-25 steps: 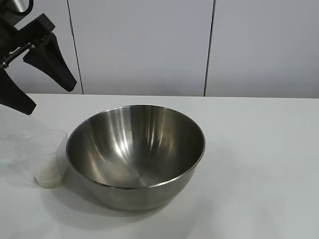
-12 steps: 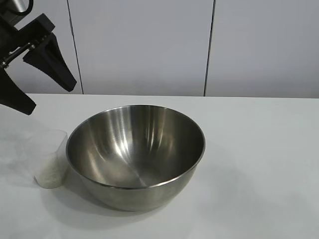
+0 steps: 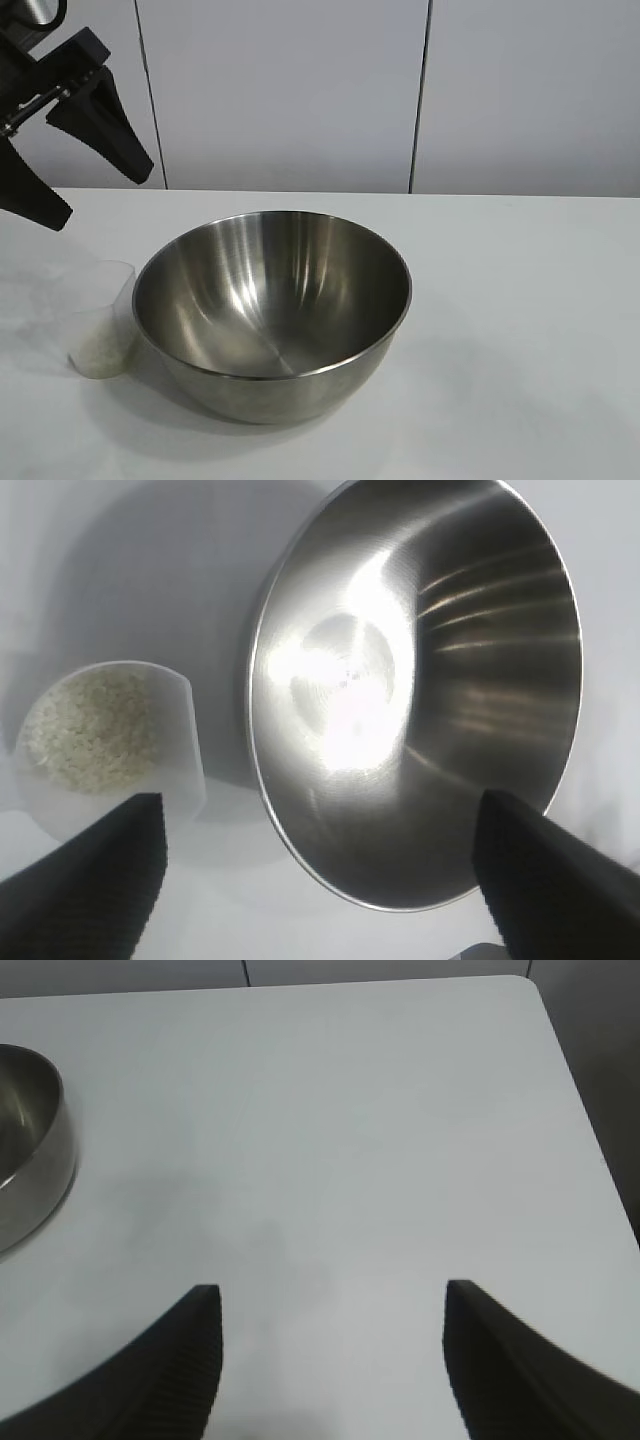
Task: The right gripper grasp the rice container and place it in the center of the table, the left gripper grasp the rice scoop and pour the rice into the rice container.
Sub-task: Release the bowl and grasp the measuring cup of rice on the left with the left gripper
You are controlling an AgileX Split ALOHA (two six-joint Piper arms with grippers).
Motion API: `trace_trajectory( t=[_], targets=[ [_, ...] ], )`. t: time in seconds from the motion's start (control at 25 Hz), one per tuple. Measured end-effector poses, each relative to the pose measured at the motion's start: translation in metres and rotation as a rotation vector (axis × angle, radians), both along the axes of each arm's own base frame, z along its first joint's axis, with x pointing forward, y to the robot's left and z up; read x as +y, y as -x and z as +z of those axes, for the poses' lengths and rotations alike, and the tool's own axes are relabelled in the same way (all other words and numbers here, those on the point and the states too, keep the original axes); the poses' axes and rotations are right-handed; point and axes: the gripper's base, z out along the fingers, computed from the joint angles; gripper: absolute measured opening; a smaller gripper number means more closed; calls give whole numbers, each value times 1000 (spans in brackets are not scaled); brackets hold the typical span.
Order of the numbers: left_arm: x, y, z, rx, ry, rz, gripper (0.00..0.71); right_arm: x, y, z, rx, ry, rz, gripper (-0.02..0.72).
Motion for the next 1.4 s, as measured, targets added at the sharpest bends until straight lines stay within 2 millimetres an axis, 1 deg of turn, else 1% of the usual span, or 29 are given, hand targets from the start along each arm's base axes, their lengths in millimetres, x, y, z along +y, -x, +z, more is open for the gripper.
trace_trajectory(
  t=[0.72, 0.88, 1.0, 1.12, 1.2, 1.28, 1.36, 1.4],
  targets=[
    [0, -1, 0, -6, -1, 4, 603, 0, 0, 0, -2, -1, 1, 442],
    [2, -6, 1, -55, -9, 41, 603, 0, 0, 0, -2, -1, 1, 442],
    [3, -14, 6, -144, -31, 55, 603, 0, 0, 0, -2, -1, 1, 442],
    [9, -24, 20, -289, -92, 69, 603, 0, 0, 0, -2, -1, 1, 442],
    [14, -24, 39, -421, -145, 81, 603, 0, 0, 0, -2, -1, 1, 442],
    [21, -18, 66, -570, -193, 102, 603, 0, 0, 0, -2, -1, 1, 442],
    [28, -5, 95, -714, -239, 117, 603, 0, 0, 0, -2, -1, 1, 442],
    [32, 5, 112, -789, -265, 127, 603, 0, 0, 0, -2, -1, 1, 442]
  ],
)
